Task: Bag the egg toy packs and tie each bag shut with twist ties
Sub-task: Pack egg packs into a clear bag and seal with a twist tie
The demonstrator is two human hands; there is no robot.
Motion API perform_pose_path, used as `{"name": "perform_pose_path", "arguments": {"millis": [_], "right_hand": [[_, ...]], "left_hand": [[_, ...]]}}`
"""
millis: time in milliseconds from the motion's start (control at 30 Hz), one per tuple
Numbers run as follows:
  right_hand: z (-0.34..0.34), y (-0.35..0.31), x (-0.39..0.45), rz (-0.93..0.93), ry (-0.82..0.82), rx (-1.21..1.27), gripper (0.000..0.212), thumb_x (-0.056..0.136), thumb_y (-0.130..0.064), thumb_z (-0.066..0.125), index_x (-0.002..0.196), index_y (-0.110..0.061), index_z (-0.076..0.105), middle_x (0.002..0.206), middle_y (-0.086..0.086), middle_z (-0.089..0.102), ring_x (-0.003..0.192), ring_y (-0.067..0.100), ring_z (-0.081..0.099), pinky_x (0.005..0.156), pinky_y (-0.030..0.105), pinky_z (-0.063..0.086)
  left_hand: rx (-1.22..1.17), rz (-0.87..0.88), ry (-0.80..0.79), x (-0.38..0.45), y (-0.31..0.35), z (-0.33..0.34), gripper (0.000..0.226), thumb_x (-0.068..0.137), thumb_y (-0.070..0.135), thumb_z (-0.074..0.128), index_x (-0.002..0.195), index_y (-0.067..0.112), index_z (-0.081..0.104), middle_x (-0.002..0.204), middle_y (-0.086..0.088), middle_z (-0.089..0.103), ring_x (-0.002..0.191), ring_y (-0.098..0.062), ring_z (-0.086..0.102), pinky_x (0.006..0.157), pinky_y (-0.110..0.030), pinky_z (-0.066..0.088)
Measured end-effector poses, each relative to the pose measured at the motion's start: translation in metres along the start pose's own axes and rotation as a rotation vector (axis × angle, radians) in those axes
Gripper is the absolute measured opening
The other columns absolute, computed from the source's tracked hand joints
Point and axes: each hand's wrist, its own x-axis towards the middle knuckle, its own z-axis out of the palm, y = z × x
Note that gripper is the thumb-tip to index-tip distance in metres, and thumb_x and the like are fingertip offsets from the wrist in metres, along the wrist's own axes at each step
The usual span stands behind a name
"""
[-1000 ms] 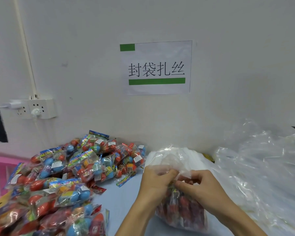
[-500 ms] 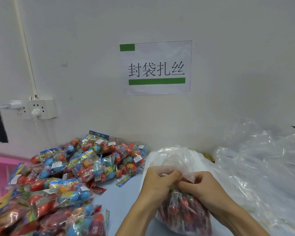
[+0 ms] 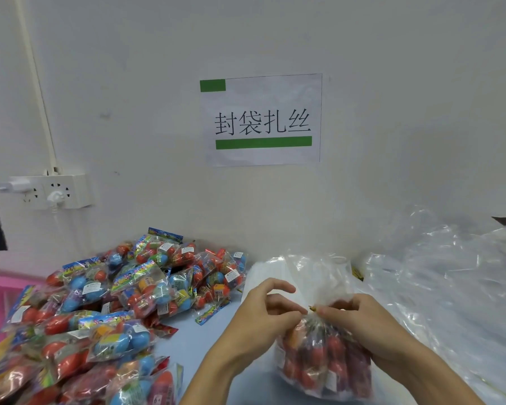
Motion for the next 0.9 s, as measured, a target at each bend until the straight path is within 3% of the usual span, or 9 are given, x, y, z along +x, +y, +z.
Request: {"name": "perform_pose_path", "arguments": {"millis": [167,267,433,567,733,900], "right_hand": [[0.001,-0.004,-0.002,0.017,0.02,-0.04,0.018,0.089,-0.02,0.071,0.079,-0.01,0.081,0.088,0.013,0.077,0.094,0.03,0.073,0.098,0.05,0.053],[0.002,-0.005,-0.004,0.001,0.012,-0.059,0.019,0.089,-0.021,0.07,0.077,-0.012,0.081,0.085,0.011,0.077,0.092,0.029,0.074,0.097,0.049,0.054],[0.002,-0.003,-0.004,-0.048,0.028,-0.047,0.018,0.09,-0.022,0.073,0.076,-0.015,0.081,0.082,0.005,0.077,0.086,0.021,0.074,0.088,0.038,0.057],[0.006,-0.003,-0.004,-0.089,0.052,-0.055,0.017,0.087,-0.026,0.076,0.072,-0.019,0.08,0.076,0.003,0.076,0.08,0.019,0.072,0.077,0.03,0.054],[0.007,-0.003,-0.004,-0.091,0.066,-0.063,0.018,0.087,-0.019,0.076,0.069,-0.019,0.08,0.072,0.003,0.075,0.076,0.02,0.072,0.071,0.028,0.052],[0.007,-0.005,-0.003,-0.05,0.068,-0.081,0.018,0.088,-0.022,0.075,0.071,-0.02,0.081,0.076,-0.002,0.076,0.085,0.015,0.072,0.078,0.028,0.05]], "left_hand": [[0.035,0.019,-0.02,0.0,0.003,0.007,0.022,0.085,0.005,0.072,0.104,0.01,0.062,0.085,-0.008,0.076,0.083,-0.024,0.072,0.077,-0.029,0.058],[0.079,0.034,0.012,0.0,0.005,0.011,0.008,0.089,0.011,0.068,0.095,0.012,0.063,0.076,-0.003,0.074,0.069,-0.016,0.066,0.065,-0.021,0.052],[0.173,0.059,0.137,0.004,0.003,0.016,0.01,0.088,0.024,0.073,0.09,0.015,0.069,0.085,-0.001,0.076,0.086,-0.015,0.072,0.085,-0.035,0.059],[0.275,0.067,0.107,0.004,0.003,0.019,0.019,0.085,0.039,0.074,0.091,0.021,0.075,0.085,0.007,0.074,0.085,-0.013,0.07,0.076,-0.022,0.057],[0.345,0.106,0.168,0.005,0.003,0.023,0.008,0.088,0.026,0.074,0.093,0.019,0.076,0.083,0.008,0.073,0.082,-0.009,0.069,0.072,-0.011,0.052],[0.376,0.169,0.209,0.004,0.003,0.024,0.008,0.089,0.018,0.073,0.091,0.018,0.08,0.082,0.008,0.075,0.081,-0.009,0.071,0.074,-0.015,0.056]]}}
